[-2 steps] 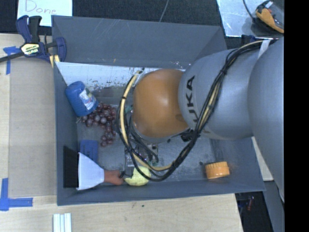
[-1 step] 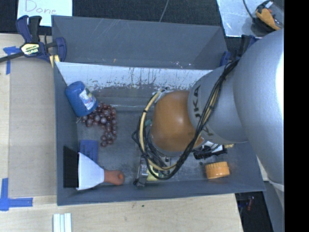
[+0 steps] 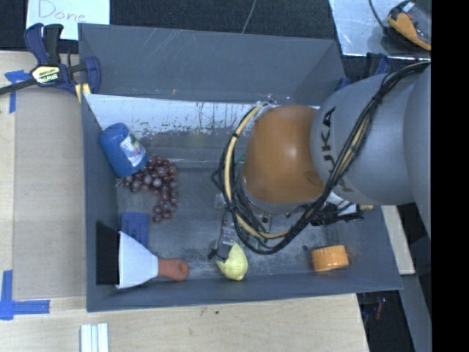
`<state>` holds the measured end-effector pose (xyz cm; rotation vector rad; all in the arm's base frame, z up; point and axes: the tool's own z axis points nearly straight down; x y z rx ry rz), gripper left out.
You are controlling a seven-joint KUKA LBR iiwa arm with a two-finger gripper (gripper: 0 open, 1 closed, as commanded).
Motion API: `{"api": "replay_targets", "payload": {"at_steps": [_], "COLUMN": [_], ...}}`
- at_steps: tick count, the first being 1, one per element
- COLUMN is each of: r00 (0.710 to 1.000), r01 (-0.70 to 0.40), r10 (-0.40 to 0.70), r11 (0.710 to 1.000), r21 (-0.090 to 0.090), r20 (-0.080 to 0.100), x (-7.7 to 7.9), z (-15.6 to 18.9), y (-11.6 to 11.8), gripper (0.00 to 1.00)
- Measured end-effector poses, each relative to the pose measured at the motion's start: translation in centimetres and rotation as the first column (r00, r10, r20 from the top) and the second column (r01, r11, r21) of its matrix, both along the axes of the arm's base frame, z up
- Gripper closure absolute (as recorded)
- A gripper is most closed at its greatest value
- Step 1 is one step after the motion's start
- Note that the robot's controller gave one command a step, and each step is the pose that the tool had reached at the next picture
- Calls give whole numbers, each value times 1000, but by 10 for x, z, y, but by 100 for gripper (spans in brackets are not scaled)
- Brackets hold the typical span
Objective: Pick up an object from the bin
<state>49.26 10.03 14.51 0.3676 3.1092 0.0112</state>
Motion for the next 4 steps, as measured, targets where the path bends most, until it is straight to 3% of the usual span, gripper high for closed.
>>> {"api": "replay_targets", "payload": {"at_steps": [1,2,3,4], "r00": [814,889,910,910], "r01": [-581,-459,-415,-415], "r10": [581,459,415,415], "r11": [814,889,910,910], "r21": [-2,-6,-4,-4], "r20": [-17,3,-6,-6], "x": [-7,-2,19,19], "z": [-45,-75,-75,-75], "y": [-21,-44,-87,-87], "gripper": [0,0,100,100]}}
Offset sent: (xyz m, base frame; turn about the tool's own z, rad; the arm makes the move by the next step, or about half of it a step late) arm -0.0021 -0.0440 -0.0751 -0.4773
